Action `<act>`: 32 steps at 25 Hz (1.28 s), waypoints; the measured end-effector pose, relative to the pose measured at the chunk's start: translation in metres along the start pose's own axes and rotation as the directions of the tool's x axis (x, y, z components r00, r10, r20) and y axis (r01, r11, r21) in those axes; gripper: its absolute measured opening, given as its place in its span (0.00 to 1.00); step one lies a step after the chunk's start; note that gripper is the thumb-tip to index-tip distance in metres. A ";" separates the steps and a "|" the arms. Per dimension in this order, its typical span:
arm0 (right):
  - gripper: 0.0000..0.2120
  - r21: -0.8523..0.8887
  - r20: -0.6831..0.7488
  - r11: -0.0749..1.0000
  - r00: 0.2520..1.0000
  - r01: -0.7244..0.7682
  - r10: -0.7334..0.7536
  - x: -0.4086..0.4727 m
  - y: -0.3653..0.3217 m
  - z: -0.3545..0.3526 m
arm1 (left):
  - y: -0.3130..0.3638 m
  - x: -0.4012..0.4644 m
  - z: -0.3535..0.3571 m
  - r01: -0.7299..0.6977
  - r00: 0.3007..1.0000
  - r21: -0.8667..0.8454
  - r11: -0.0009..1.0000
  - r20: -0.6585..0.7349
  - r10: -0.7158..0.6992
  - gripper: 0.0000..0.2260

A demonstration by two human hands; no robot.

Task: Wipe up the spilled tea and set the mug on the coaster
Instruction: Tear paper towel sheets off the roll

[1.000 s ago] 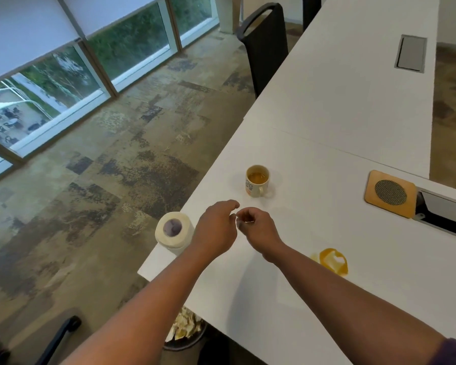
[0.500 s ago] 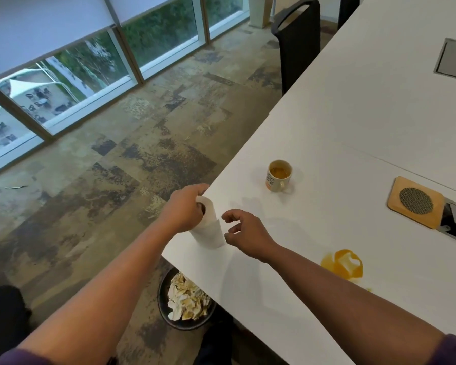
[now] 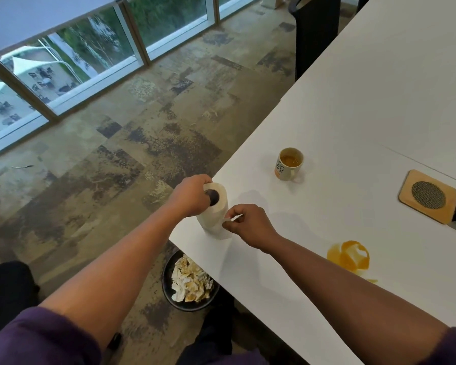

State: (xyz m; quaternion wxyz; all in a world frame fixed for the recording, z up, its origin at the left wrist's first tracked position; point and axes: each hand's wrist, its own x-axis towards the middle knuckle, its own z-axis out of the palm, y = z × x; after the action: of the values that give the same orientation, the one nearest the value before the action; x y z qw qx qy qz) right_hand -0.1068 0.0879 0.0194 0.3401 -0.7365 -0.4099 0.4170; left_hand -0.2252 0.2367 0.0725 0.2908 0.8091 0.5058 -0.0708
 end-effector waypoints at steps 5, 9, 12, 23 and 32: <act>0.03 -0.102 -0.016 0.995 1.000 0.012 -0.013 -0.003 0.008 -0.020 | 0.003 0.001 -0.005 -0.011 1.000 0.072 0.997 0.028 0.009 0.17; 0.02 -0.069 -0.091 0.997 0.996 -0.021 0.015 -0.012 0.032 -0.049 | 0.005 0.003 -0.008 -0.044 0.998 0.112 0.993 0.043 0.039 0.17; 0.03 -0.050 -0.221 0.997 0.974 -0.058 0.046 -0.015 0.046 -0.069 | 0.006 0.004 -0.008 -0.060 0.998 0.120 0.991 0.038 0.056 0.16; 0.05 0.081 -0.535 0.984 0.826 -0.158 0.176 -0.015 0.074 -0.108 | 0.008 0.010 -0.008 -0.079 0.997 0.134 0.988 0.021 0.077 0.18; 0.05 0.149 -0.600 0.980 0.776 -0.130 0.194 -0.014 0.084 -0.112 | 0.002 0.017 0.007 -0.325 0.934 -0.122 0.938 0.116 0.339 0.20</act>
State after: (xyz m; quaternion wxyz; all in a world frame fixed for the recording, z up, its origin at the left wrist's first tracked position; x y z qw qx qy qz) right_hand 0.0157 0.0220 0.0007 0.4534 -0.8461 -0.1918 0.2042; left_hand -0.2143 0.2459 0.0607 0.3727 0.8606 0.3436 -0.0498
